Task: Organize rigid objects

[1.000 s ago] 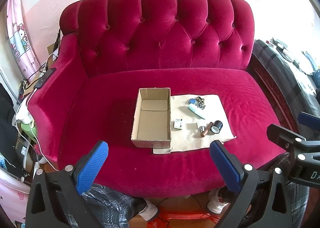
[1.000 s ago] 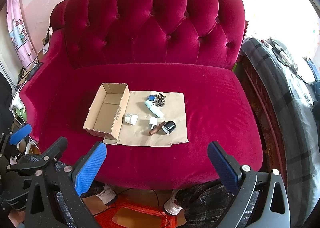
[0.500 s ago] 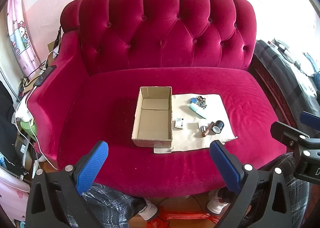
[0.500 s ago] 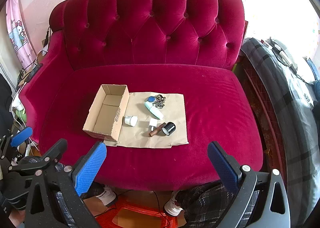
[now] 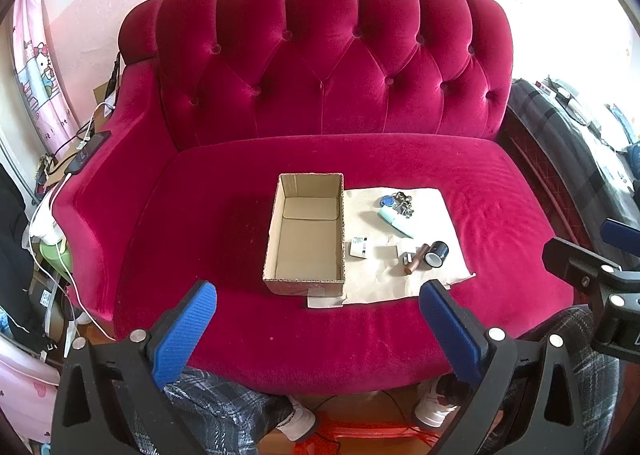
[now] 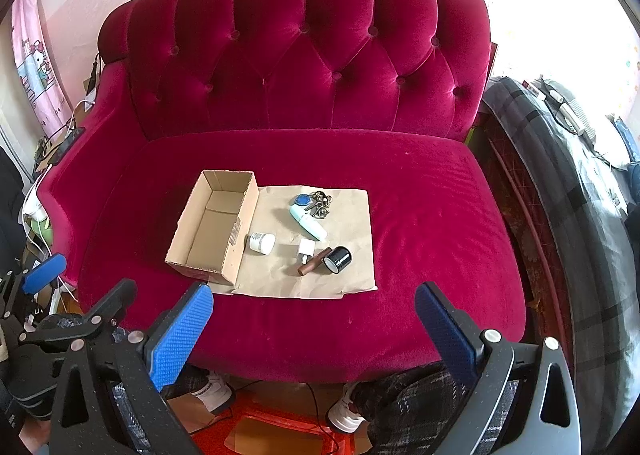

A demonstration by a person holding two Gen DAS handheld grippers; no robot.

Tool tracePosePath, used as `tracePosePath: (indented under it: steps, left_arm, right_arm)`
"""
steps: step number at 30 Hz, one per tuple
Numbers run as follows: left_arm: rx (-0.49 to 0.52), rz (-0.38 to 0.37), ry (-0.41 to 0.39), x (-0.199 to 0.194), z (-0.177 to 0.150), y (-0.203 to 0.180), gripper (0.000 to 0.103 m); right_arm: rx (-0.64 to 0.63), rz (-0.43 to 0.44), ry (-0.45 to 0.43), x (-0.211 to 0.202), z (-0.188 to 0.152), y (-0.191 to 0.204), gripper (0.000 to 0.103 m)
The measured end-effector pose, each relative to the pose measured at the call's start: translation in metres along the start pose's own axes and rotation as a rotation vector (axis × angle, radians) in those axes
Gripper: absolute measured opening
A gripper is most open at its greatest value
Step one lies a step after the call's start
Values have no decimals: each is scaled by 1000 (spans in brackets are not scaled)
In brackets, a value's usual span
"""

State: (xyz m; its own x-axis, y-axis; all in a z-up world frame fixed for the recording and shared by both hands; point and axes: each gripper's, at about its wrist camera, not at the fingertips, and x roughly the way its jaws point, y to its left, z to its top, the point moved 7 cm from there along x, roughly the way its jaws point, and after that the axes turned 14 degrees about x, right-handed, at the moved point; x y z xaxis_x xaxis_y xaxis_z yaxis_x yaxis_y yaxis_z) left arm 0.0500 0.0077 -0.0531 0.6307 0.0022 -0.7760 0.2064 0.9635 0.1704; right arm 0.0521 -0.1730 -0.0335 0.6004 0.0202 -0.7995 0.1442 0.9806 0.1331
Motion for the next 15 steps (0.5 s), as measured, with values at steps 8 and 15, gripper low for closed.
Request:
tracePosePath:
  steps: [8, 15]
  left_arm:
    - [0, -3, 1, 1, 1, 0, 103]
    - [-3, -8, 13, 11, 5, 3, 103]
  right_arm:
    - [-1, -5, 1, 4, 5, 1, 103]
    - [5, -6, -2, 9, 11, 0, 103]
